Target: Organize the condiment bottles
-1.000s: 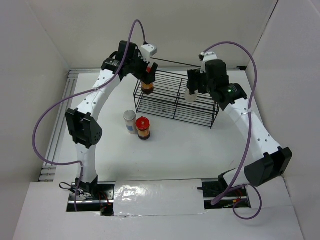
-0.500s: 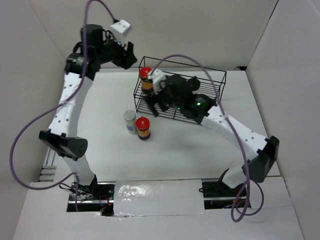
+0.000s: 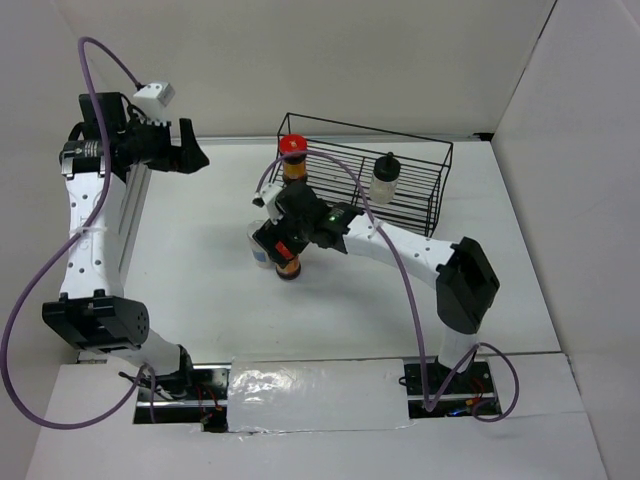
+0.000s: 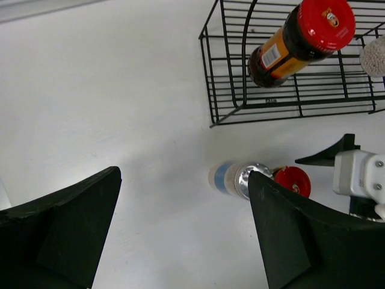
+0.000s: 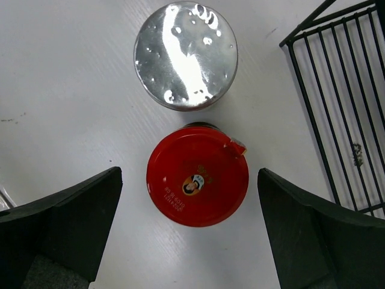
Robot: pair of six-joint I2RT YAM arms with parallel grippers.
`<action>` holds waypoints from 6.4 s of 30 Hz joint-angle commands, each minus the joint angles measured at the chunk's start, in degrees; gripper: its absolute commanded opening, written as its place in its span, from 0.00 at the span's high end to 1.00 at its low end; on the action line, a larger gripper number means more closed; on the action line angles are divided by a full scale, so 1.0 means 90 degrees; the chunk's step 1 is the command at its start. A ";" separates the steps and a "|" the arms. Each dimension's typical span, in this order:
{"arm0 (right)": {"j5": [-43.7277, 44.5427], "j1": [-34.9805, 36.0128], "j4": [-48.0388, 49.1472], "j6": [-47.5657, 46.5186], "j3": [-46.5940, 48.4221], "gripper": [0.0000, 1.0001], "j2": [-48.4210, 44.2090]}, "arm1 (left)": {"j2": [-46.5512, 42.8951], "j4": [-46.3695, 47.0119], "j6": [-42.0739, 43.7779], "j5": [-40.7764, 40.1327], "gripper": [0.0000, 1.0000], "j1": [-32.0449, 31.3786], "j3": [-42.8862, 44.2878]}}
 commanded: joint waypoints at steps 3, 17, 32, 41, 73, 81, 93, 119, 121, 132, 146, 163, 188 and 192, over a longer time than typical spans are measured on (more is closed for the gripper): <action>0.0236 0.0076 0.0242 0.0338 0.0310 0.00 0.0429 | -0.0438 0.0011 -0.0193 0.0723 0.01 0.0230 -0.0151; 0.0705 0.0173 0.0340 0.0339 0.0203 0.87 0.0362 | -0.0448 0.0001 -0.0193 0.0899 0.01 0.0279 -0.0073; -0.0067 -0.0577 -0.2034 -0.0941 0.2644 1.00 -0.0937 | -0.0331 0.0020 -0.0203 0.1153 0.01 0.0357 -0.0034; 0.1661 -0.1359 -0.0754 -0.0473 0.3160 1.00 -0.0987 | -0.0291 0.0021 -0.0202 0.1231 0.02 0.0367 0.0025; 0.0735 -0.2531 0.0047 -0.0062 0.3162 0.79 0.0762 | -0.0360 0.0040 -0.0193 0.1397 0.02 0.0367 -0.0249; 0.0578 -0.2522 -0.0022 -0.0130 0.3191 0.35 0.0742 | -0.0311 0.0040 -0.0193 0.1407 0.02 0.0367 -0.0239; 0.0500 -0.2532 0.0046 -0.0238 0.3299 0.26 0.0801 | -0.0272 0.0050 -0.0193 0.1456 0.02 0.0377 -0.0258; 0.0637 -0.2415 -0.0940 0.0289 0.3933 0.70 0.1055 | -0.0233 0.0030 -0.0193 0.1456 0.02 0.0377 -0.0229; 0.0656 -0.2385 -0.0940 0.0280 0.3875 0.69 0.1064 | -0.0233 0.0040 -0.0193 0.1465 0.02 0.0377 -0.0229; 0.0842 -0.2297 -0.0930 0.0143 0.3904 0.02 0.1084 | -0.0204 0.0030 -0.0193 0.1504 0.02 0.0377 -0.0239; 0.1407 -0.2200 -0.0726 -0.0627 0.3534 0.00 -0.0045 | -0.0174 0.0020 -0.0193 0.1504 0.01 0.0387 -0.0141; 0.0030 0.0003 -0.0245 -0.0892 0.1119 0.00 -0.0950 | -0.0535 0.0830 -0.0115 0.0704 0.28 0.0767 -0.2354; 0.0763 0.0281 0.0154 0.0329 0.2466 0.00 0.1874 | -0.0897 0.0977 -0.0027 0.0791 0.06 0.0924 -0.3090; 0.1076 0.0242 0.0281 0.0397 0.2625 0.05 0.2109 | -0.0916 0.0968 -0.0027 0.0801 0.06 0.0914 -0.3110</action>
